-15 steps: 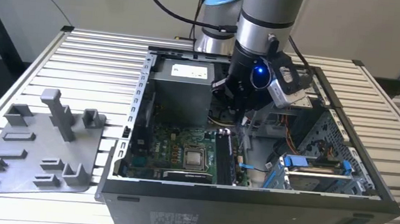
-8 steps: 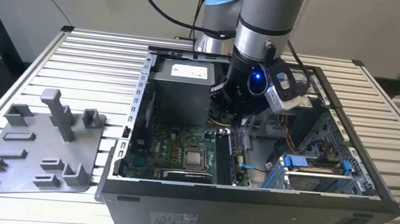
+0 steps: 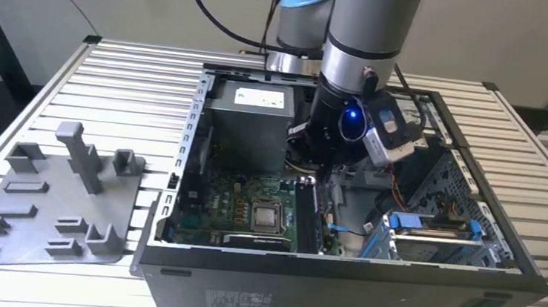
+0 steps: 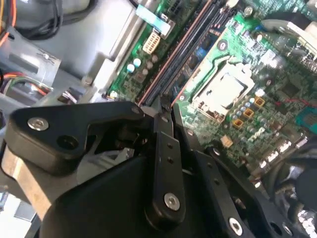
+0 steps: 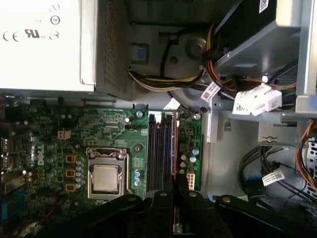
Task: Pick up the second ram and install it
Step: 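Insert the second ram into the second slot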
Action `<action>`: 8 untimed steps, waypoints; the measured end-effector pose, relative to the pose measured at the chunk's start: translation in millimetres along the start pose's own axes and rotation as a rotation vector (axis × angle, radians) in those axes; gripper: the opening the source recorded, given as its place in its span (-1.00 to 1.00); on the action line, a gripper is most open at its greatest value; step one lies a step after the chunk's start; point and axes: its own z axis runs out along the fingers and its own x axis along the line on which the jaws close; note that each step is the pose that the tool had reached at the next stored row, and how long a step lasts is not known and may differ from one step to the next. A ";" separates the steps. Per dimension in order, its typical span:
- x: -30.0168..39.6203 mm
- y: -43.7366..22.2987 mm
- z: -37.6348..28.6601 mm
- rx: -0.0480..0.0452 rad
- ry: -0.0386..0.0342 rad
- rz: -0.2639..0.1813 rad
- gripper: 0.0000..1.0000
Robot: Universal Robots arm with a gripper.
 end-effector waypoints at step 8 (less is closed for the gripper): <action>6.7 -13.5 12.2 0.0008 0.0018 0.002 -0.72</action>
